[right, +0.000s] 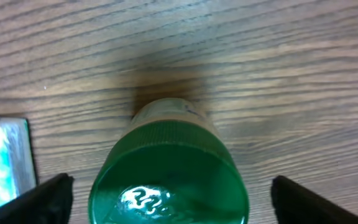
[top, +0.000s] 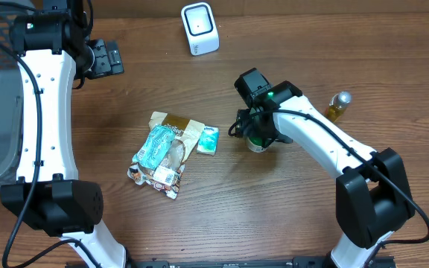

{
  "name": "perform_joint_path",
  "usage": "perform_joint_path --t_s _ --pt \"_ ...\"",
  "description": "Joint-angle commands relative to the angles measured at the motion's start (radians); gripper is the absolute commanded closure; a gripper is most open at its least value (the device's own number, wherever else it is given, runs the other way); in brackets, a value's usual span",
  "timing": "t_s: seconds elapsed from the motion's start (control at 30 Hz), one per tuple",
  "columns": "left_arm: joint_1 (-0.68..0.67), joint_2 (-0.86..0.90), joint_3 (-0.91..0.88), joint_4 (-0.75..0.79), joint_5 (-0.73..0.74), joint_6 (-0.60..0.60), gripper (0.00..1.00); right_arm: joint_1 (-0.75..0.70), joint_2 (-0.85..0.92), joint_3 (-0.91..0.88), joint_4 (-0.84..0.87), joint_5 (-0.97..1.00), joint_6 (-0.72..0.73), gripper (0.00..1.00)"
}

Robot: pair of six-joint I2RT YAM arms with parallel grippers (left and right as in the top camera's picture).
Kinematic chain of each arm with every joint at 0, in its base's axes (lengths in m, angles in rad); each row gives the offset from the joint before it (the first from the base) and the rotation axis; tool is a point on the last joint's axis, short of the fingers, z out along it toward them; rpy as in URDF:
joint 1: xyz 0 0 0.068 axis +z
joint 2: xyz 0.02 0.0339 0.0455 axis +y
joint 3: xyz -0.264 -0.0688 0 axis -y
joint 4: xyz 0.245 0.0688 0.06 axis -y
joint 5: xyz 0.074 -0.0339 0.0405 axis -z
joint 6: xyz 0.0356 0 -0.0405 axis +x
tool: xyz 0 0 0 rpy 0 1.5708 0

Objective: Scan the item barcode
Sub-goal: 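Lower the right gripper and close it around the green jar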

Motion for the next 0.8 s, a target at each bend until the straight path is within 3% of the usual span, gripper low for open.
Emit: perform_joint_path --t_s 0.0,0.77 --pt "0.003 -0.016 0.013 0.001 -0.002 -0.011 0.00 -0.006 -0.007 -0.004 0.010 0.021 -0.010 0.00" --pt "0.003 -0.016 0.013 0.001 -0.002 -0.010 0.00 -0.006 0.002 -0.004 0.008 0.020 -0.013 0.00"
